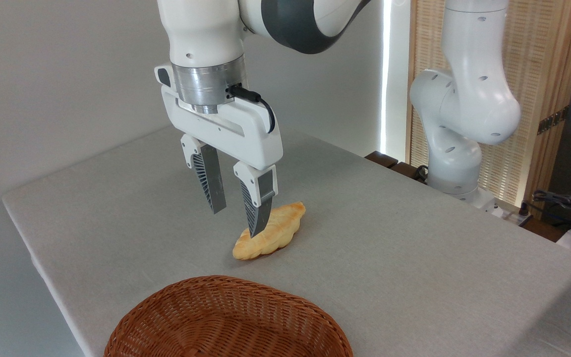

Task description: Put bread into the basket

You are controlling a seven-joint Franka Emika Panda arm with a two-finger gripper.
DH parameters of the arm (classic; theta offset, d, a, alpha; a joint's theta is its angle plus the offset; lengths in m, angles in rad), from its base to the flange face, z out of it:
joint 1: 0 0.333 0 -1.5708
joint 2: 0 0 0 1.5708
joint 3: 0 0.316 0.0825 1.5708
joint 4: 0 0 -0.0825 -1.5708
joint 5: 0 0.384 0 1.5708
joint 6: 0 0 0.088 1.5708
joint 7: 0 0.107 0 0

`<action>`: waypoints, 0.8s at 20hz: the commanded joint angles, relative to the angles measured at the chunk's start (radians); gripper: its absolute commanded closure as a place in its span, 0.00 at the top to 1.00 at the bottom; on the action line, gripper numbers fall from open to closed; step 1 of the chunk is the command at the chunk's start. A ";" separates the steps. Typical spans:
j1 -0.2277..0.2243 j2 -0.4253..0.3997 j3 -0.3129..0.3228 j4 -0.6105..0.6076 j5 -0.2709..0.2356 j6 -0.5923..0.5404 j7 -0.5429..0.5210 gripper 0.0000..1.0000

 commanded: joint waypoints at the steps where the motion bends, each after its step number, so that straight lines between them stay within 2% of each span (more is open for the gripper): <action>1: -0.002 -0.005 0.001 0.006 -0.001 -0.023 0.005 1.00; 16: -0.005 -0.006 -0.003 0.001 -0.010 -0.021 -0.008 1.00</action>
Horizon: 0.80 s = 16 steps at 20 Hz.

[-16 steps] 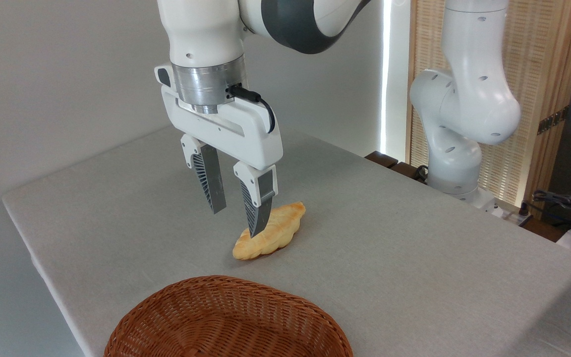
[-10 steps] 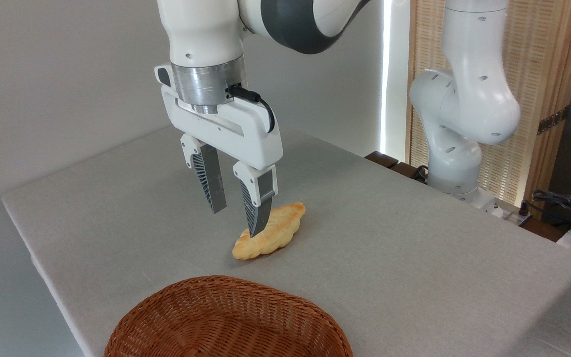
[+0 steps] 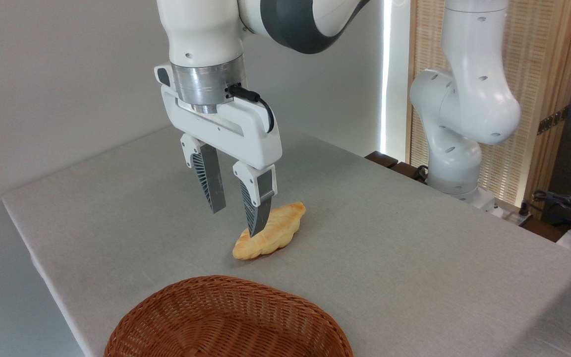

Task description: Put bread into the basket

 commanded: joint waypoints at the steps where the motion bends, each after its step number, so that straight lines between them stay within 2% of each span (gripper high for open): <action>1: -0.006 -0.008 0.000 -0.004 -0.012 -0.021 -0.009 1.00; 6: -0.043 -0.031 -0.007 -0.068 -0.010 -0.016 -0.022 1.00; 10: -0.072 -0.103 -0.007 -0.207 -0.010 -0.018 -0.030 1.00; 12: -0.106 -0.107 -0.007 -0.244 -0.012 -0.016 -0.071 1.00; 16: -0.123 -0.098 -0.007 -0.303 -0.018 -0.018 -0.111 1.00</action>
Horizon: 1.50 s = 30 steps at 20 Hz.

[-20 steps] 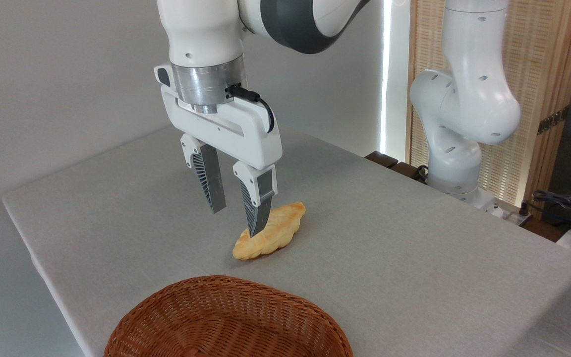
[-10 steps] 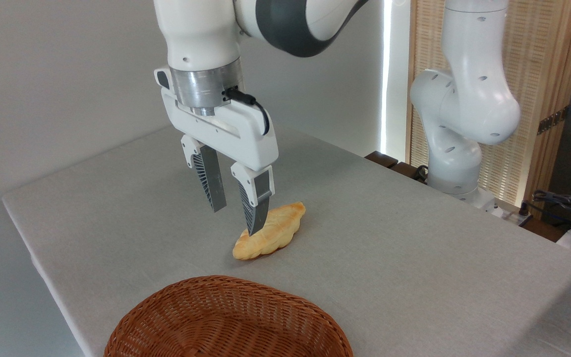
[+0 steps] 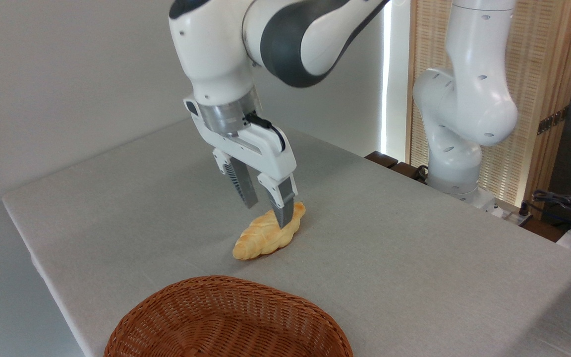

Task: Put bread into the basket
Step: 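Lower the gripper onto the bread roll and close on it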

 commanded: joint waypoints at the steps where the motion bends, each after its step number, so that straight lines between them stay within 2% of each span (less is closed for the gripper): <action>1: -0.016 -0.010 0.005 -0.050 -0.031 -0.002 -0.025 1.00; 3: -0.038 0.021 0.005 -0.050 -0.052 0.007 -0.014 1.00; 8: -0.044 0.084 0.005 -0.047 -0.052 0.033 -0.013 1.00; 13: -0.055 0.098 0.005 -0.046 -0.046 0.049 -0.016 1.00; 14: -0.055 0.098 0.005 -0.046 -0.041 0.050 -0.014 0.87; 15: -0.055 0.098 0.005 -0.044 -0.041 0.050 -0.014 0.64; 16: -0.055 0.098 0.005 -0.044 -0.041 0.050 -0.014 0.47; 17: -0.055 0.098 0.005 -0.044 -0.041 0.050 -0.014 0.38; 18: -0.055 0.098 0.005 -0.044 -0.041 0.050 -0.014 0.36; 30: -0.055 0.095 0.005 -0.041 -0.040 0.035 -0.011 0.37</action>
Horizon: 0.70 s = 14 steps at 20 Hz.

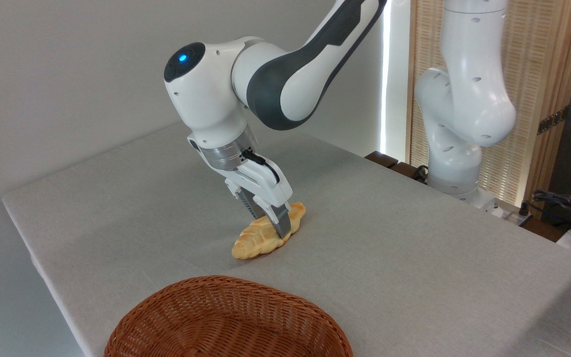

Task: Put bread into the basket
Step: 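Lower the gripper onto the bread roll and close on it, then lift the bread roll and carry it over the wicker basket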

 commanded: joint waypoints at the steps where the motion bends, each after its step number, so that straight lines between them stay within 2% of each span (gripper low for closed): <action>1: -0.006 -0.005 0.005 0.007 -0.001 -0.004 0.004 0.37; 7: 0.003 -0.016 0.018 0.142 0.002 -0.004 0.006 0.40; 11: 0.005 -0.016 0.067 0.217 0.043 0.025 0.009 0.41; 13: 0.006 -0.016 0.087 0.237 0.072 0.118 0.012 0.50; 14: 0.006 -0.013 0.109 0.239 0.083 0.193 0.012 0.62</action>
